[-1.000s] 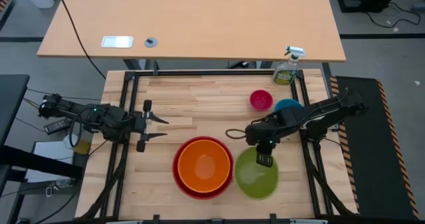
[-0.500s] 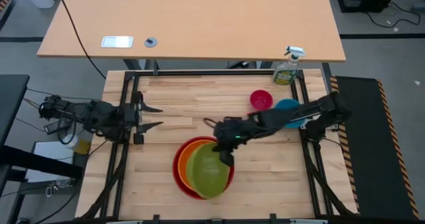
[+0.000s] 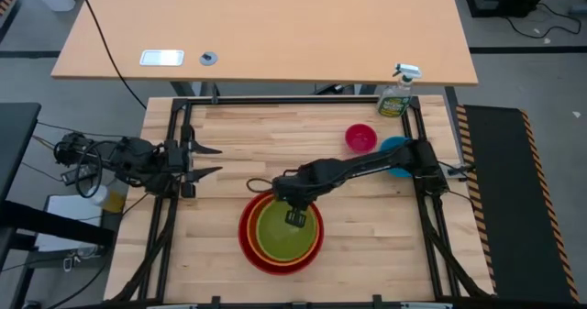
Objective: Nest bowls inside each other
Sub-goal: Stack the green bowl into the orange bowl, then stack the blue bowl into the green bowl
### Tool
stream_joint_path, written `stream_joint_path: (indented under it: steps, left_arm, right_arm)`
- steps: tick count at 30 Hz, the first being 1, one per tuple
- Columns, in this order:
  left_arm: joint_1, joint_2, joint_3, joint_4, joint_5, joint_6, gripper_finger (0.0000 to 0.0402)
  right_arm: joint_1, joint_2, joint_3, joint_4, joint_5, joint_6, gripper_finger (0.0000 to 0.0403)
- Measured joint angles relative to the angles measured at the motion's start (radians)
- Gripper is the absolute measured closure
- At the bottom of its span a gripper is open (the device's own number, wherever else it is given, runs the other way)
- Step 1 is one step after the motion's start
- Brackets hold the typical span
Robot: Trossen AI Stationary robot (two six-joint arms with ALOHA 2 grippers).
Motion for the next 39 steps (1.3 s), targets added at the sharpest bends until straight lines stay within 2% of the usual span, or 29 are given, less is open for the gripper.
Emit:
stream_joint_path:
  steps: [6, 14, 18, 23, 27, 31, 34, 39]
  left_arm:
    - [0.000, 0.000, 0.000, 0.000, 0.000, -0.006, 0.0205]
    - [0.000, 0.000, 0.000, -0.004, 0.000, -0.008, 0.0205]
    - [0.000, 0.004, 0.000, -0.006, 0.000, -0.016, 0.0205]
    - [0.000, 0.019, 0.000, -0.030, 0.000, -0.043, 0.0205]
    - [0.000, 0.027, 0.000, -0.045, 0.000, -0.055, 0.0205]
    - [0.000, 0.027, 0.000, -0.060, 0.000, -0.069, 0.0205]
    - [0.000, 0.027, 0.000, -0.064, 0.000, -0.072, 0.0205]
    - [0.000, 0.027, 0.000, -0.064, 0.000, -0.085, 0.0205]
  right_arm:
    - [0.000, 0.034, 0.001, -0.049, -0.012, -0.072, 0.0344]
    - [-0.030, 0.011, 0.046, -0.103, -0.059, -0.036, 0.0253]
    - [-0.038, 0.008, 0.140, -0.292, 0.050, 0.027, 0.0235]
    - [-0.042, -0.017, 0.135, -0.539, 0.257, 0.068, 0.0236]
    - [-0.067, -0.117, -0.007, -0.500, 0.285, 0.094, 0.0236]
    - [-0.101, -0.279, -0.256, -0.421, 0.281, 0.153, 0.0236]
    - [-0.132, -0.406, -0.455, -0.377, 0.282, 0.273, 0.0236]
    - [-0.159, -0.540, -0.691, -0.390, 0.187, 0.450, 0.0236]
